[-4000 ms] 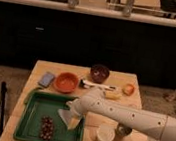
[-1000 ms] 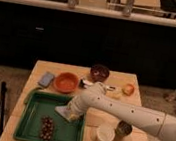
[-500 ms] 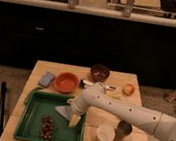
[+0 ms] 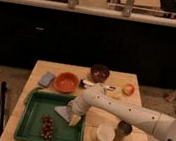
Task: Wipe red bowl with towel
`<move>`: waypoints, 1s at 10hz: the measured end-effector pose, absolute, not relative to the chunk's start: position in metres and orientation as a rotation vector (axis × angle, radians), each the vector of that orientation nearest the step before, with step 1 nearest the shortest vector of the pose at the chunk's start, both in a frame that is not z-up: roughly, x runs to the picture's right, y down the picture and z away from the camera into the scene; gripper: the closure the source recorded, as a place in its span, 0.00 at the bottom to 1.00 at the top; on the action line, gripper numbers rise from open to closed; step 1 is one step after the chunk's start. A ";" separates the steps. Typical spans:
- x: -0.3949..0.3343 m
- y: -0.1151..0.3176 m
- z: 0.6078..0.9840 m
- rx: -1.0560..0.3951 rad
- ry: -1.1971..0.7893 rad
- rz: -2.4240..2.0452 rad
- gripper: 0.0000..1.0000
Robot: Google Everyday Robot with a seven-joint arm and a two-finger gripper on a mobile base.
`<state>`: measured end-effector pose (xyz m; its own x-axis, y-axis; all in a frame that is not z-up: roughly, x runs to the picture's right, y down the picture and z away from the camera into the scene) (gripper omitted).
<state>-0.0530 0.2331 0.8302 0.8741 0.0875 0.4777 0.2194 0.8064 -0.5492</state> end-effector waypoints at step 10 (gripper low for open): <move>-0.043 0.193 0.793 -0.594 -0.499 -0.063 1.00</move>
<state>-0.0433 0.1934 0.7935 0.8798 0.0837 0.4679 0.1981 0.8302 -0.5211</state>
